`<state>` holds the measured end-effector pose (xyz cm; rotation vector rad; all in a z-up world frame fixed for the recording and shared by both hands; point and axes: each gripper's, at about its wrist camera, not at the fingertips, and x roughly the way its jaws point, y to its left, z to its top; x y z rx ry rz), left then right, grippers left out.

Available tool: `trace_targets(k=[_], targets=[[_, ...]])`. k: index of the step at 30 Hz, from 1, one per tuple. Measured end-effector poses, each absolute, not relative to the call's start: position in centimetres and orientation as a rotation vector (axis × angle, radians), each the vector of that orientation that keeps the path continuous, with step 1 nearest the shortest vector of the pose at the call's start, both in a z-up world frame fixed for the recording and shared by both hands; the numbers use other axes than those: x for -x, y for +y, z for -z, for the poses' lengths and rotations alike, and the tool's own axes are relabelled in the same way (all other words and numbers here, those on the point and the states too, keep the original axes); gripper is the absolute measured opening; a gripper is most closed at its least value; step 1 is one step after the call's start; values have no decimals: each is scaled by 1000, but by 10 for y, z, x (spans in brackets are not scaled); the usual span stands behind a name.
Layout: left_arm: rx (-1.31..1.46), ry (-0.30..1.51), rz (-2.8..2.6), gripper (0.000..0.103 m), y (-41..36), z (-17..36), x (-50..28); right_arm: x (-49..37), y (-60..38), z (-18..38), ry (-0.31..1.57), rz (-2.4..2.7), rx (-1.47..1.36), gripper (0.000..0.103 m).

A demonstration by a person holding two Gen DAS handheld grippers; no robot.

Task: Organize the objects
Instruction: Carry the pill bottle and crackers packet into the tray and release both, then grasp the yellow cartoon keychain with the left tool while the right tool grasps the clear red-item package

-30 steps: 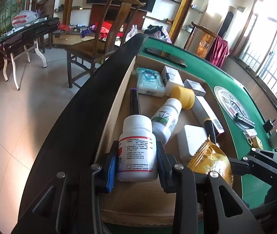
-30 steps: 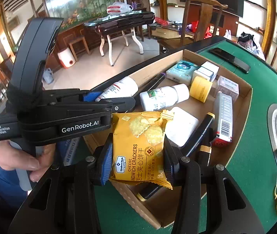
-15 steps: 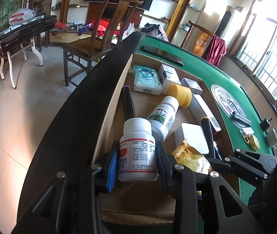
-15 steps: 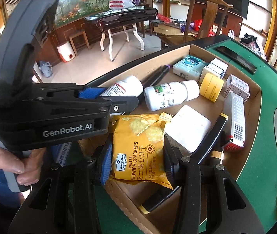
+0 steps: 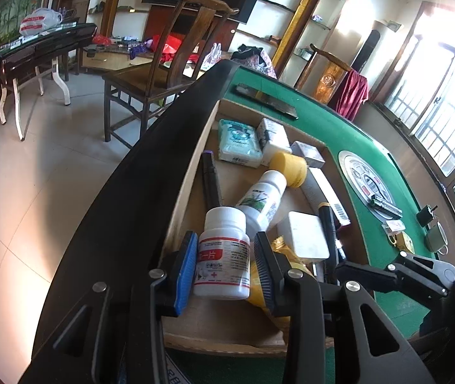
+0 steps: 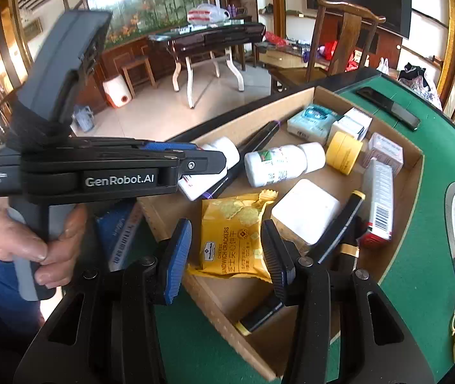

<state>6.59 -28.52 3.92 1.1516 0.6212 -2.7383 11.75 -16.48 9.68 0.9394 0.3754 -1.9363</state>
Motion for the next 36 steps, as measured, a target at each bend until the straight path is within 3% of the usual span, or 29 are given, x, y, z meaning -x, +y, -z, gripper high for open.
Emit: trace_targets(k=[9,17,20,25,33,36], targets=[[-1119,543,2846,37,-251,-64,-63,-90,-95,-114,142,2012,-955,45],[-1205,399,2952,37,-190,-76,-46,-33,37,-119,-85,2270,-1008,45],[-1267,344,2983,37,-163,-72,-36,-8,90,-111,-88,2404,-1096,53],[-1381,281,3020,37,-117,-61,-21,21,153,-80,-288,2417,-1217,53],[-1500,192,3029,37,-77,-46,-15,18,139,-66,-316,2230,-1252,54],[-1513,206,3015,37,-76,-45,-14,8,110,-58,-368,1922,-1262,62]])
